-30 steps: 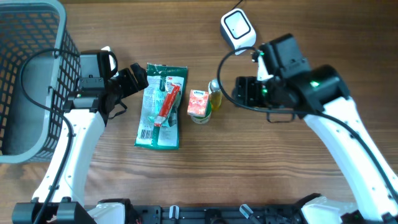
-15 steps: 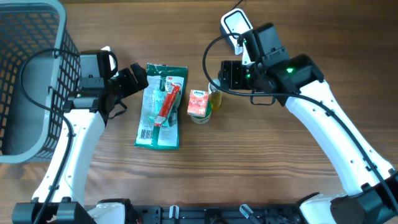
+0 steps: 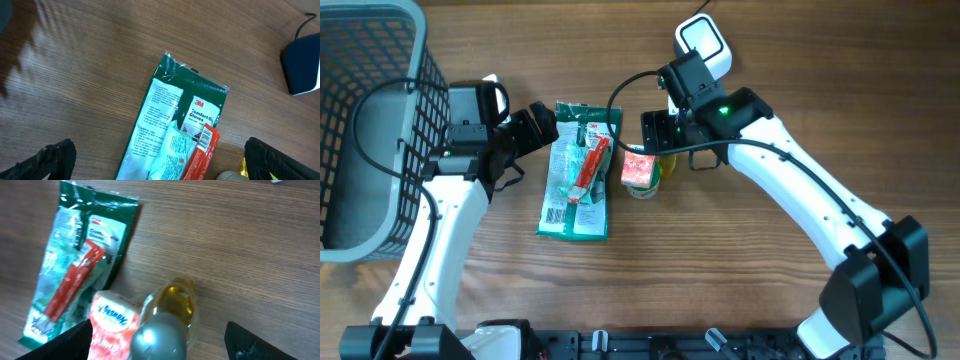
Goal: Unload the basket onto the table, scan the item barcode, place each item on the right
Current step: 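Close the right gripper on the Vim bottle and lift it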
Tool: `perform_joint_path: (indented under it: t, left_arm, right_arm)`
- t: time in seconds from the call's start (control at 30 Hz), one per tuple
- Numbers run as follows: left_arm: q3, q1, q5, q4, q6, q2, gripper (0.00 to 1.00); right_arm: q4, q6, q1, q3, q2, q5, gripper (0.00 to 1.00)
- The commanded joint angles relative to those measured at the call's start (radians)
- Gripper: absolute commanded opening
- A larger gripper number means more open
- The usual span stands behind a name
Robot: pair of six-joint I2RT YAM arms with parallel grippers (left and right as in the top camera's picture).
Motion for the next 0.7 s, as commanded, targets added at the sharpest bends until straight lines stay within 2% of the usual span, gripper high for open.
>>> perform_joint_path:
  t: [0.0,0.2,0.23,0.27,0.47,0.6,0.67]
  left_arm:
    - [0.018,0.004,0.011,0.003,0.005,-0.013,1.0]
    - [0.018,0.004,0.011,0.003,0.005,-0.013,1.0]
    - [0.018,0.004,0.011,0.003,0.006,-0.013,1.0]
    - [0.018,0.004,0.011,0.003,0.005,-0.013,1.0]
    - [0.018,0.004,0.011,0.003,0.005,-0.013,1.0]
    - [0.018,0.004,0.011,0.003,0.005,-0.013,1.0]
    - [0.018,0.004,0.011,0.003,0.005,-0.013,1.0]
  right_arm:
    - [0.013,-0.01,0.01,-0.014,0.04,0.046,0.84]
    - [0.024,-0.009,0.014,-0.014,0.091,0.046,0.77]
    - [0.023,-0.008,0.014,-0.014,0.092,0.046,0.74]
    - [0.022,-0.003,0.014,-0.014,0.092,0.046,0.67]
    - [0.005,0.014,0.014,-0.014,0.092,0.051,0.56]
    - [-0.003,0.013,0.004,0.004,0.051,0.055,0.39]
    - [-0.009,0.011,-0.004,0.004,-0.003,0.068,0.37]
